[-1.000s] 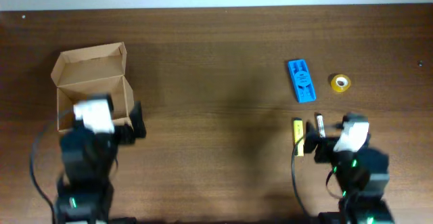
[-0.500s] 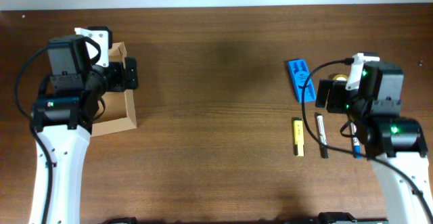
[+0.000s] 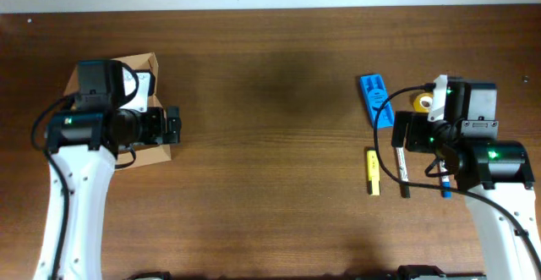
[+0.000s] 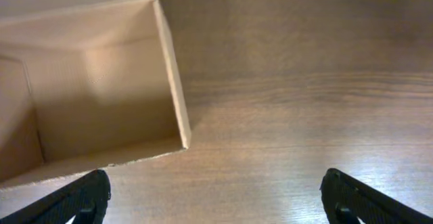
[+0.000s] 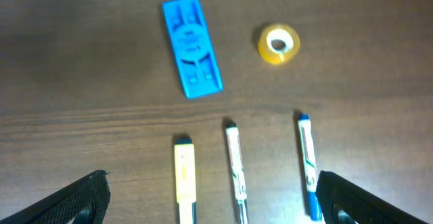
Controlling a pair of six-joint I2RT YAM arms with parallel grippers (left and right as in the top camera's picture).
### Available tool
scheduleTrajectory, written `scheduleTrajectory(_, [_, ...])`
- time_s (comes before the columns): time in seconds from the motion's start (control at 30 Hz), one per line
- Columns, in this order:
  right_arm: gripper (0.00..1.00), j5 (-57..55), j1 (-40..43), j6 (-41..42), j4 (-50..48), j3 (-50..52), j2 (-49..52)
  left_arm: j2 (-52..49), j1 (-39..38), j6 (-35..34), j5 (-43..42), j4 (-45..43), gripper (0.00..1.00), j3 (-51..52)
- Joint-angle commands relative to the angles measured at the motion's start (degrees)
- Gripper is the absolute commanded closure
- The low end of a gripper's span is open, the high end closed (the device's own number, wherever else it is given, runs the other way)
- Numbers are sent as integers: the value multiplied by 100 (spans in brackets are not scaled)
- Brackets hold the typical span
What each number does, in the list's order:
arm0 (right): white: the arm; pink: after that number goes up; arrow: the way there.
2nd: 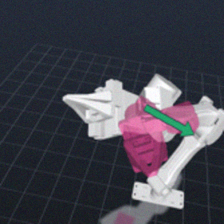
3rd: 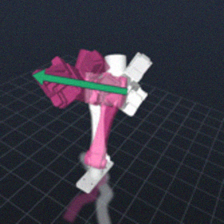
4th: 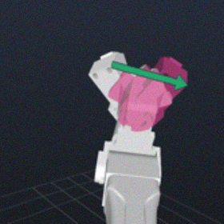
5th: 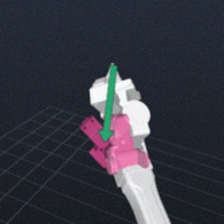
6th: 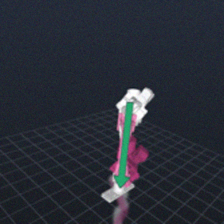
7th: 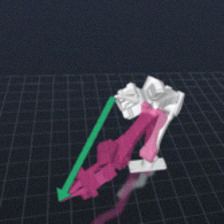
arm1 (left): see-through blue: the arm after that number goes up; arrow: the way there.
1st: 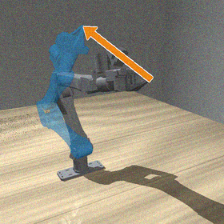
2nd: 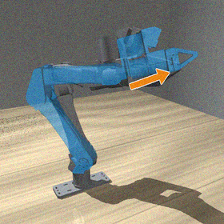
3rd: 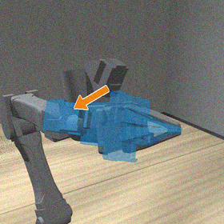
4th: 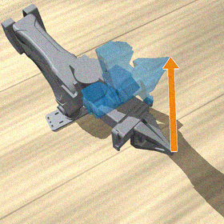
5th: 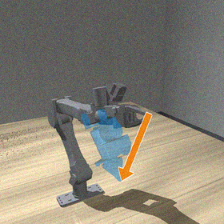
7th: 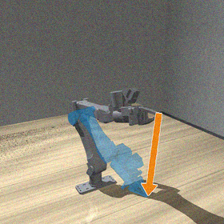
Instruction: Pack container
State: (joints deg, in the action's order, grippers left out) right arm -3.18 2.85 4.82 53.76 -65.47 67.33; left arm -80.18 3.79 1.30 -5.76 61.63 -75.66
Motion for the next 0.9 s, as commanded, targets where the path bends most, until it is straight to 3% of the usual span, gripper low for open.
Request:
scheduleTrajectory(0.0, [1,-214,341,400,50,-120,190,-470,28,-382,232,33,4,-74])
scheduleTrajectory(0.17, [1,-20,1193,518,22,-136,551,-1231,28,-520,219,13,11,-79])
scheduleTrajectory(0.23, [1,129,1598,520,-63,-166,723,-1491,28,-520,214,-35,18,-79])
scheduleTrajectory(0.5, [1,251,2973,1110,-479,-249,1132,-1829,50,-699,282,-629,21,-79])
scheduleTrajectory(0.67, [1,743,3560,1198,-472,-249,1165,-2039,140,-946,273,-852,49,-79])
scheduleTrajectory(0.87, [1,815,3838,1373,-468,-249,1165,-2446,153,-1078,264,-918,51,-79])
